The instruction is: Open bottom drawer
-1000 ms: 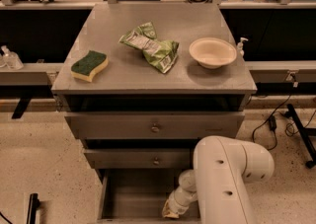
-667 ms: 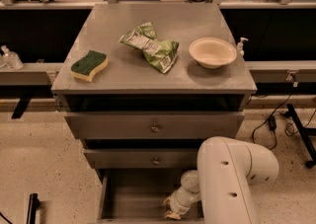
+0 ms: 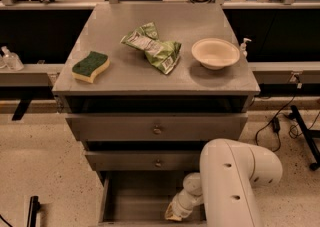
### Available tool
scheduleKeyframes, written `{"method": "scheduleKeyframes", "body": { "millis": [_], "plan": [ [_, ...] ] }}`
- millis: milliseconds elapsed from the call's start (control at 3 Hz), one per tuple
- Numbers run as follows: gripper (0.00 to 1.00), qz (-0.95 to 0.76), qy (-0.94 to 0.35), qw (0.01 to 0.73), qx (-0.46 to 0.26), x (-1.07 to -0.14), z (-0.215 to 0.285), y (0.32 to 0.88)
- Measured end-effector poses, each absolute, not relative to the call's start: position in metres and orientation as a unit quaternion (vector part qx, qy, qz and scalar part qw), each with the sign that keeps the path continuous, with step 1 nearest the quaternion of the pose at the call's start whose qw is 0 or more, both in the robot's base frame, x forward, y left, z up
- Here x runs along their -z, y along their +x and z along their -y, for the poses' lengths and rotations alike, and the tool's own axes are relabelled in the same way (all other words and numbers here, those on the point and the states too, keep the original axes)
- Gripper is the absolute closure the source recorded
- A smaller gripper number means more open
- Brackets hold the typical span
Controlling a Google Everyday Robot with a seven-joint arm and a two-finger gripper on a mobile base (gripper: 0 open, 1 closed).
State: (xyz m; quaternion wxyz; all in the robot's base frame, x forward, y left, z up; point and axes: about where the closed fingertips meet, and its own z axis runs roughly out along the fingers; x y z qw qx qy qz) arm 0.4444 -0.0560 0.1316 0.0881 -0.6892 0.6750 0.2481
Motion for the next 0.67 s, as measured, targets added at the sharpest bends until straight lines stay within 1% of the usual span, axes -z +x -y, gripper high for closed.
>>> {"method": "scheduleKeyframes", "body": {
  "millis": [333,667],
  "plan": [
    [1.00,-0.712,-0.651,0.122,-0.234,-0.141,0.073,0.451],
    [1.00,-0.745,-0.612,0.156,-0.215,-0.152,0.090,0.460]
  ]
}}
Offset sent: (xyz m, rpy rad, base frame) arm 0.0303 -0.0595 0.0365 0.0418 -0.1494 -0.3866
